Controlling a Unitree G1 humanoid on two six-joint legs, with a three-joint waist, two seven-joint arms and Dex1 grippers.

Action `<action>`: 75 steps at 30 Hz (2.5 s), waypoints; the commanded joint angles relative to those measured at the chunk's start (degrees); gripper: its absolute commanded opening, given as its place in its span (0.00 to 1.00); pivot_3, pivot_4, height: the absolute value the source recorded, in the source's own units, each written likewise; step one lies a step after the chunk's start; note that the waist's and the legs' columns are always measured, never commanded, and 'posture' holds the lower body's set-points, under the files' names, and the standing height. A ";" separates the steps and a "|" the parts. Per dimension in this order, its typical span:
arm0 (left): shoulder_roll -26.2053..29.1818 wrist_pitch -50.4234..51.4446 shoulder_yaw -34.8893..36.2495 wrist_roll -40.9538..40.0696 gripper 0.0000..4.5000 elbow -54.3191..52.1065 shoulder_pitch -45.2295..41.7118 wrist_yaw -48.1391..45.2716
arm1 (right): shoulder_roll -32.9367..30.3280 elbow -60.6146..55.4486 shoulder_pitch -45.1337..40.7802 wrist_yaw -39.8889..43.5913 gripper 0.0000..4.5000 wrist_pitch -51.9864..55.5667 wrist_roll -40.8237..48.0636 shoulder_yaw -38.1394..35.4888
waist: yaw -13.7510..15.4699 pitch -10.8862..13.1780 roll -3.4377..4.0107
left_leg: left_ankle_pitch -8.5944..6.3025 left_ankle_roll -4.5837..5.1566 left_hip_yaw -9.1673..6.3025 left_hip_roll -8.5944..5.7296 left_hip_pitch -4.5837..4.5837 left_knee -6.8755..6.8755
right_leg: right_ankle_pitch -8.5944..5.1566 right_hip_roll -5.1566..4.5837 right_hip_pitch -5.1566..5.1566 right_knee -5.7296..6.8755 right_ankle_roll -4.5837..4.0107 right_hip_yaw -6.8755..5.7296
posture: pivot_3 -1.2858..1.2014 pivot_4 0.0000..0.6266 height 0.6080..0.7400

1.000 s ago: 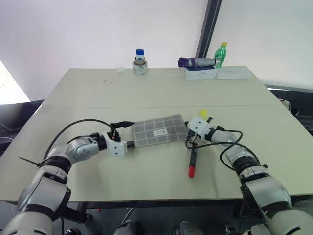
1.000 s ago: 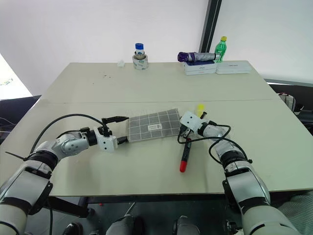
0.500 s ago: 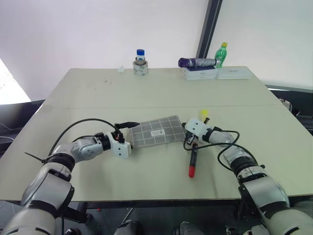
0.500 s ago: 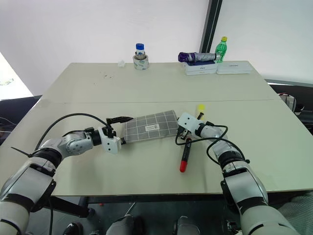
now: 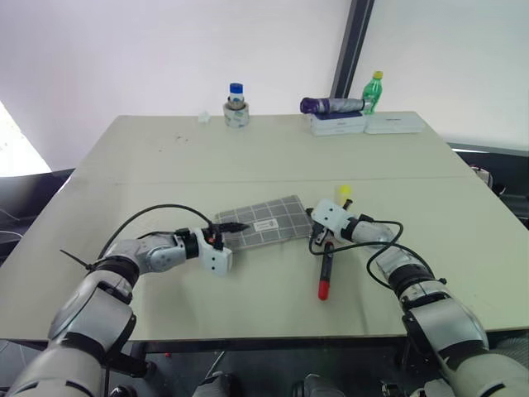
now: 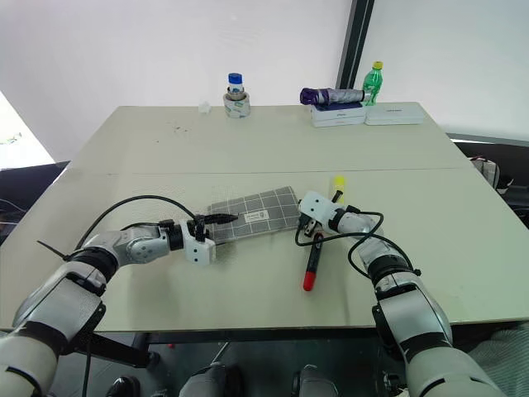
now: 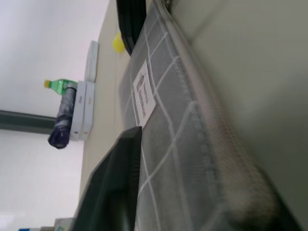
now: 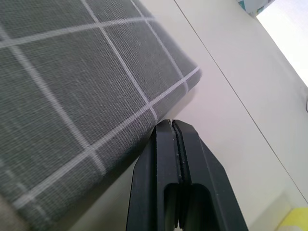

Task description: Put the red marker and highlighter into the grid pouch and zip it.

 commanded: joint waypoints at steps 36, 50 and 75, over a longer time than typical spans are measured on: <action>3.17 28.75 21.69 -35.27 0.00 -46.97 31.09 -24.65 | 0.01 -54.85 20.22 12.86 0.99 47.03 26.62 -7.99 | -0.16 -0.03 0.07 | -0.16 0.25 -0.46 0.10 -0.09 0.35 | -0.12 -0.07 -0.17 0.64 0.17 0.07 | 0.52 0.24 1.00; 2.60 31.20 23.24 -33.84 0.00 -52.41 33.49 -24.56 | 9.30 -51.34 16.87 7.32 0.59 53.95 31.55 -11.27 | 0.01 -0.03 0.07 | -0.17 0.25 -0.44 0.10 -0.14 0.39 | -0.12 -0.06 -0.19 0.64 0.17 0.06 | 0.52 0.24 1.00; -2.55 34.62 21.50 -29.16 0.00 -49.43 31.08 -21.47 | 12.64 -64.33 19.66 12.01 0.00 49.16 22.77 9.80 | -0.15 -0.02 0.04 | -0.23 0.35 -0.44 0.10 -0.19 0.35 | -0.13 -0.08 -0.28 0.63 0.17 0.06 | 0.52 0.24 1.00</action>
